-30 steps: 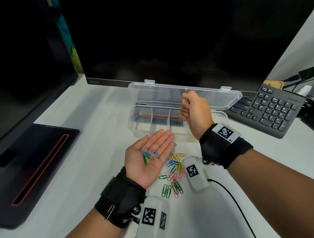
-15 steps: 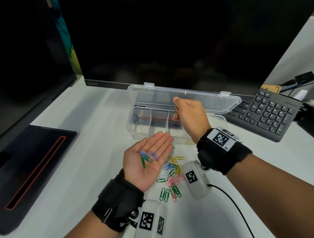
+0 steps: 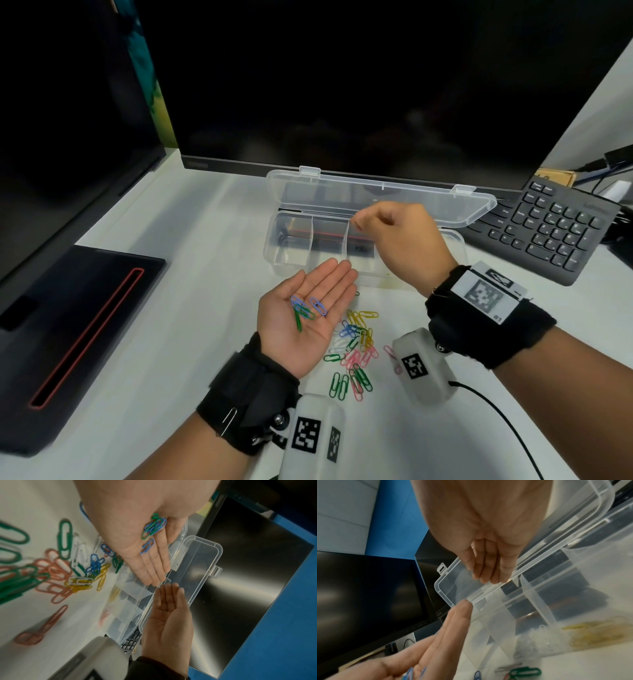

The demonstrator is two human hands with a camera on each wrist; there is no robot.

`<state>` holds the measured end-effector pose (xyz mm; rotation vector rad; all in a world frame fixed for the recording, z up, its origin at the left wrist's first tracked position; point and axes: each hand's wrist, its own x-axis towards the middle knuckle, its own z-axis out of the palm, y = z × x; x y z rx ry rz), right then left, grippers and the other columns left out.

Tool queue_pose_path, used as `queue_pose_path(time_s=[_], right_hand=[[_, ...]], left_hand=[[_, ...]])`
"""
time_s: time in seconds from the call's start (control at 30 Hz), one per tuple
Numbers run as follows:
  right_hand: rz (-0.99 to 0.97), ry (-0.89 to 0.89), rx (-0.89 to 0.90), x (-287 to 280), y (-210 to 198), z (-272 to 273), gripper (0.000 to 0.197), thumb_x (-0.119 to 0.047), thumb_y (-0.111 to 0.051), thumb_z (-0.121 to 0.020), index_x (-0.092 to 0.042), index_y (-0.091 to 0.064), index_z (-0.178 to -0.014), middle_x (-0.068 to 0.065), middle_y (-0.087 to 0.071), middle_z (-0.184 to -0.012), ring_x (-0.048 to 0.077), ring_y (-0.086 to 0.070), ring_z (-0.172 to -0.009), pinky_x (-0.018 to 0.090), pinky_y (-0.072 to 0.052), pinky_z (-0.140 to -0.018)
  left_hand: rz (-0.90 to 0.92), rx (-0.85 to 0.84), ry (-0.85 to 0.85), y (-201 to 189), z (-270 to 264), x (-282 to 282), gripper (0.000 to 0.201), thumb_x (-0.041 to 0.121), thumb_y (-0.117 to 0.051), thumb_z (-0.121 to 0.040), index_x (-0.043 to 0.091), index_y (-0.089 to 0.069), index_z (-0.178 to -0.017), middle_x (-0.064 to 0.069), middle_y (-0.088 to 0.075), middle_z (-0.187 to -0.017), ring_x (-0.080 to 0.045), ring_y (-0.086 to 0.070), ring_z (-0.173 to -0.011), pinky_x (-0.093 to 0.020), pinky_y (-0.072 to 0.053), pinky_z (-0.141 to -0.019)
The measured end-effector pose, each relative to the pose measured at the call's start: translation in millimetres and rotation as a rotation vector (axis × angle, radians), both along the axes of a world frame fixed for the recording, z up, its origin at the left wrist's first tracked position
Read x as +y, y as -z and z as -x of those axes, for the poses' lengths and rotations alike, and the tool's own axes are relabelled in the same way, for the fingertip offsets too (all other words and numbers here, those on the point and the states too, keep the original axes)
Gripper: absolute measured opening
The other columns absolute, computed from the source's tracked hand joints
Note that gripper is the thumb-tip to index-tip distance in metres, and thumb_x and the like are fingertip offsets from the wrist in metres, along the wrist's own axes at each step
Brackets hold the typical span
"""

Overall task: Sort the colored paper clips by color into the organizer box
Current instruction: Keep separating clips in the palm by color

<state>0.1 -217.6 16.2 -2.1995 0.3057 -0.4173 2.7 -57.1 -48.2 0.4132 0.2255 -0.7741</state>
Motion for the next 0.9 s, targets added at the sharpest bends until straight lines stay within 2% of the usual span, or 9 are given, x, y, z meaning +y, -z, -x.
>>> queue_pose_path(time_s=[0.13, 0.33, 0.43, 0.5, 0.57, 0.63, 0.77, 0.83, 0.9], right_hand=[[0.034, -0.013, 0.039, -3, -2, 2, 0.013, -0.017, -0.061, -0.092, -0.022, -0.072, -0.09, -0.008, -0.071, -0.085, 0.003, -0.064, -0.078, 0.009, -0.049, -0.065], [0.042, -0.233, 0.081, 18, -18, 20, 0.014, -0.014, -0.064, -0.089, -0.025, -0.074, -0.09, -0.01, -0.07, -0.076, 0.001, -0.063, -0.067, 0.016, -0.05, -0.063], [0.179, -0.438, 0.252, 34, -24, 34, 0.019, -0.014, -0.066, -0.086, -0.031, -0.076, -0.085, -0.014, -0.072, -0.071, -0.004, -0.065, -0.067, 0.007, -0.044, -0.061], [0.253, -0.452, 0.279, 41, -23, 39, 0.023, -0.016, -0.071, -0.082, -0.037, -0.071, -0.073, -0.02, -0.068, -0.064, -0.007, -0.062, -0.066, 0.003, -0.041, -0.062], [0.336, -0.416, 0.282, 47, -20, 41, 0.017, -0.018, -0.073, -0.08, -0.035, -0.073, -0.077, -0.021, -0.065, -0.063, -0.004, -0.06, -0.066, 0.006, -0.042, -0.062], [0.474, -0.408, 0.302, 51, -16, 42, 0.017, -0.017, -0.069, -0.081, -0.029, -0.075, -0.09, -0.011, -0.07, -0.076, 0.005, -0.061, -0.075, 0.021, -0.048, -0.071], [0.569, -0.409, 0.323, 58, -10, 43, 0.029, -0.011, -0.062, -0.083, -0.026, -0.073, -0.104, 0.006, -0.069, -0.092, 0.022, -0.059, -0.093, 0.036, -0.047, -0.083], [0.529, -0.38, 0.309, 56, -8, 44, 0.03, -0.01, -0.061, -0.082, -0.028, -0.073, -0.103, 0.005, -0.069, -0.092, 0.022, -0.06, -0.091, 0.035, -0.048, -0.083], [0.474, -0.365, 0.307, 52, -7, 43, 0.028, -0.01, -0.062, -0.081, -0.027, -0.074, -0.1, -0.002, -0.07, -0.085, 0.015, -0.061, -0.083, 0.027, -0.048, -0.08]], left_hand=[[-0.008, -0.002, -0.012, 1, -1, 1, 0.043, 0.021, -0.037, -0.098, -0.01, -0.067, -0.105, -0.026, -0.066, -0.116, -0.037, -0.067, -0.103, -0.05, -0.052, -0.088], [-0.001, 0.003, -0.042, -1, 0, 0, 0.047, 0.022, -0.035, -0.099, -0.01, -0.069, -0.102, -0.027, -0.068, -0.107, -0.036, -0.071, -0.093, -0.048, -0.052, -0.091], [0.009, -0.032, -0.042, -3, 2, 1, 0.049, 0.024, -0.029, -0.099, -0.009, -0.059, -0.121, -0.026, -0.068, -0.105, -0.03, -0.071, -0.088, -0.043, -0.052, -0.095], [-0.006, -0.043, -0.034, -6, 4, 0, 0.05, 0.025, -0.03, -0.099, -0.007, -0.049, -0.132, -0.023, -0.065, -0.116, -0.03, -0.069, -0.09, -0.038, -0.057, -0.08], [0.0, -0.03, -0.027, -6, 6, 0, 0.047, 0.025, -0.03, -0.099, -0.006, -0.053, -0.126, -0.018, -0.071, -0.091, -0.025, -0.07, -0.07, -0.03, -0.057, -0.061], [0.026, -0.041, -0.012, -8, 8, -1, 0.046, 0.027, -0.03, -0.1, -0.004, -0.057, -0.122, -0.011, -0.069, -0.072, -0.019, -0.066, -0.059, -0.025, -0.054, -0.057], [-0.012, -0.091, 0.01, -10, 9, 0, 0.049, 0.029, -0.027, -0.101, -0.004, -0.055, -0.124, -0.012, -0.073, -0.084, -0.018, -0.069, -0.065, -0.026, -0.056, -0.061], [-0.008, -0.103, 0.008, -10, 9, -1, 0.049, 0.029, -0.028, -0.101, -0.005, -0.055, -0.124, -0.014, -0.073, -0.092, -0.02, -0.069, -0.064, -0.027, -0.056, -0.061], [-0.005, -0.105, -0.007, -10, 10, -2, 0.048, 0.028, -0.026, -0.101, -0.005, -0.053, -0.123, -0.013, -0.072, -0.078, -0.019, -0.068, -0.06, -0.025, -0.055, -0.058]])
